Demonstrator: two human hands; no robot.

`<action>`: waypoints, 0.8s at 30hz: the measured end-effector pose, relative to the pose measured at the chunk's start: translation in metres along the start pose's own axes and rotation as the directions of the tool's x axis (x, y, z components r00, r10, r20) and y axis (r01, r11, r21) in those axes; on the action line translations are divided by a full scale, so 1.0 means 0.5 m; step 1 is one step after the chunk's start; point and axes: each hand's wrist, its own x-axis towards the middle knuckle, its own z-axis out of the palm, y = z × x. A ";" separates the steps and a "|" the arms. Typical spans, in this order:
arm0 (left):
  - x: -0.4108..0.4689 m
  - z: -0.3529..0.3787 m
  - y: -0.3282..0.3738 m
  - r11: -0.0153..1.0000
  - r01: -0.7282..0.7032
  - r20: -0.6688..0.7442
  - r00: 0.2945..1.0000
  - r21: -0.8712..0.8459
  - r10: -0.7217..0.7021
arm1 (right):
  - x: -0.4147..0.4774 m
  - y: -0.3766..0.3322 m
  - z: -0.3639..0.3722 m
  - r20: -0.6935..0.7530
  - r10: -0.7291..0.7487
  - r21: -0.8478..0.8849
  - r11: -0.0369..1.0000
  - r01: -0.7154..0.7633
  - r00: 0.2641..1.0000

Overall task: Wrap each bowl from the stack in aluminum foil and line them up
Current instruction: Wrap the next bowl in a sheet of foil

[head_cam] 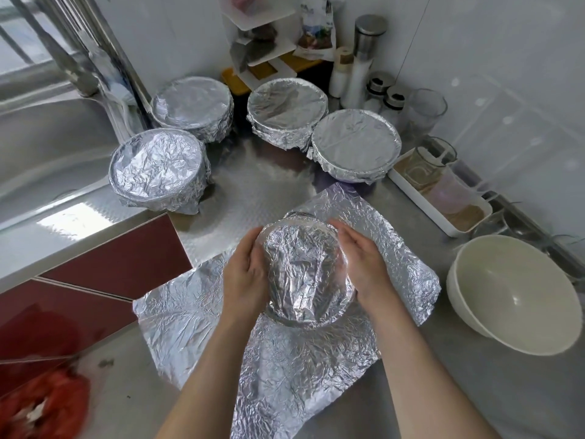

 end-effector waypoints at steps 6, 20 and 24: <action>0.037 -0.009 0.024 0.997 -0.075 0.152 0.986 -0.003 0.074 | -0.050 0.002 0.006 -0.197 -0.022 0.118 0.992 0.046 0.980; 0.053 0.036 0.049 0.982 -0.144 0.406 0.910 0.124 0.083 | -0.118 0.044 0.003 -0.459 0.116 0.193 0.981 -0.028 0.881; 0.027 0.020 0.037 0.985 -0.127 0.245 0.965 0.117 0.096 | -0.068 0.024 -0.048 -0.291 0.179 0.113 0.982 -0.153 0.940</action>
